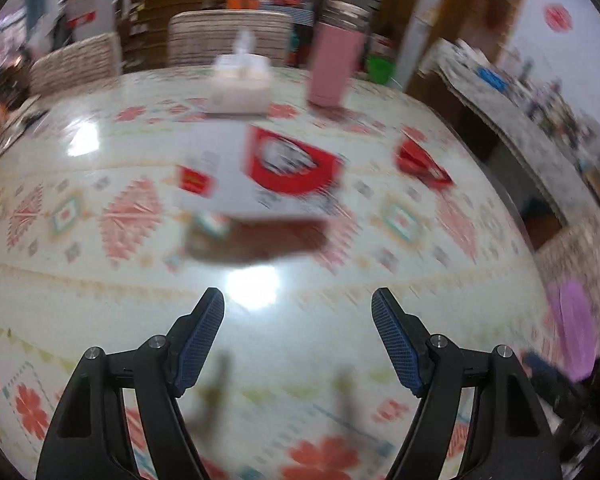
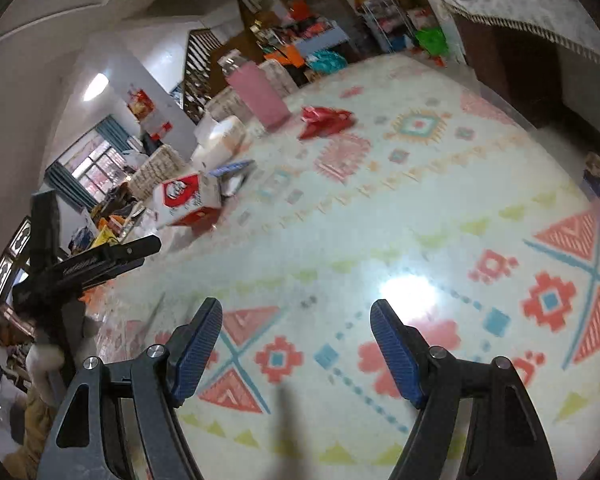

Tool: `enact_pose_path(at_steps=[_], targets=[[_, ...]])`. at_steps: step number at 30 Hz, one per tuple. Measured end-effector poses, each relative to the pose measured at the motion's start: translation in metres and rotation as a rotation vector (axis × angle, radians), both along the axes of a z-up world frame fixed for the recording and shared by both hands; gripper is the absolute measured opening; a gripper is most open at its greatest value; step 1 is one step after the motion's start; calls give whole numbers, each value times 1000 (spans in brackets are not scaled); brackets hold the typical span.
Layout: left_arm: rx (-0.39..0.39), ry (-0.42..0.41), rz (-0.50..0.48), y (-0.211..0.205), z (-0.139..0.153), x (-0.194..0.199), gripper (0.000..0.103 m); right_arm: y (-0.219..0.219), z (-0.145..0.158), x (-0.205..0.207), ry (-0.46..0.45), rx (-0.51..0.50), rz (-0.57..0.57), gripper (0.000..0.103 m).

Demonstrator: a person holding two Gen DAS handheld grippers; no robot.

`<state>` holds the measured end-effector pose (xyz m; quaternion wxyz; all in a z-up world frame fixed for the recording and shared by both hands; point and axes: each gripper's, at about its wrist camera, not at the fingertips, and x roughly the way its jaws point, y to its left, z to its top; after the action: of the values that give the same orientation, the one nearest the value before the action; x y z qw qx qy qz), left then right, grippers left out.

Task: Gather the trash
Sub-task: 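Move both open tools back over the table, then lower the open left tool around the red-white KFC box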

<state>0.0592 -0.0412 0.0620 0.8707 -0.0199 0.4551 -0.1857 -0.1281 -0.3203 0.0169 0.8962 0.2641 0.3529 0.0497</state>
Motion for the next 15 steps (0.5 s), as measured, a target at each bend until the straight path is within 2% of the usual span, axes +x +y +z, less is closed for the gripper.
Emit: enact_pose_path(at_steps=[3, 9, 12, 15], targets=[[-17, -15, 27, 9, 16, 38, 75, 3, -2, 5, 10, -5, 13, 83], [-14, -20, 28, -20, 37, 106, 75, 4, -2, 8, 7, -11, 28, 84], [-39, 71, 28, -31, 26, 132, 75, 2, -3, 7, 11, 5, 30, 84], [-35, 173, -17, -36, 8, 134, 75, -2, -4, 6, 10, 27, 24, 84]])
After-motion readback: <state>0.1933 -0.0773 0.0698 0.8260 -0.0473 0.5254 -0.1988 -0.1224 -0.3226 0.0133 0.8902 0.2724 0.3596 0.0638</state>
